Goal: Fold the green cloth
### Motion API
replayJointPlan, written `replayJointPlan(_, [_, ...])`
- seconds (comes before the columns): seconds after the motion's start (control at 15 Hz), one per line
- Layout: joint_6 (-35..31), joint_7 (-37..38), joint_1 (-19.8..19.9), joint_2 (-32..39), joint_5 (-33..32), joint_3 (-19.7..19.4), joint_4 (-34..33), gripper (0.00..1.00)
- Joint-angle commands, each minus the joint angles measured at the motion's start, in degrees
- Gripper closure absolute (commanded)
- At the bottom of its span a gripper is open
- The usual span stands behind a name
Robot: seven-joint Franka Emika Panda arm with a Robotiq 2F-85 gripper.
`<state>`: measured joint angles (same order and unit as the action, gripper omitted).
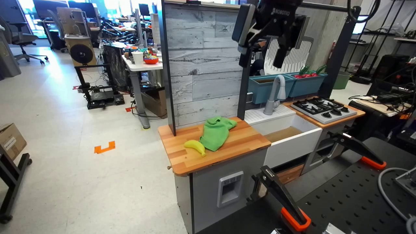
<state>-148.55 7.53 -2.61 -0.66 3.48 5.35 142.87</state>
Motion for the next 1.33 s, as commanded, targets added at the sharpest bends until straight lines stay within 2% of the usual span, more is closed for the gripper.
replayJointPlan(0.0, [-2.61, 1.01, 0.57, 11.77, -0.01, -1.94, -9.24, 0.0])
replayJointPlan(0.27, [-6.27, -0.37, 1.55, 22.73, 4.09, -2.48, -17.58, 0.0])
replayJointPlan(0.53, [-8.15, -1.74, 3.43, 32.27, 8.08, -1.12, -24.03, 0.0])
replayJointPlan(0.8, [-9.6, -1.37, 3.46, 40.63, 8.29, -1.2, -29.41, 0.0])
replayJointPlan(1.27, [-10.01, 1.74, 0.65, 51.87, 6.54, -3.46, -38.91, 0.0])
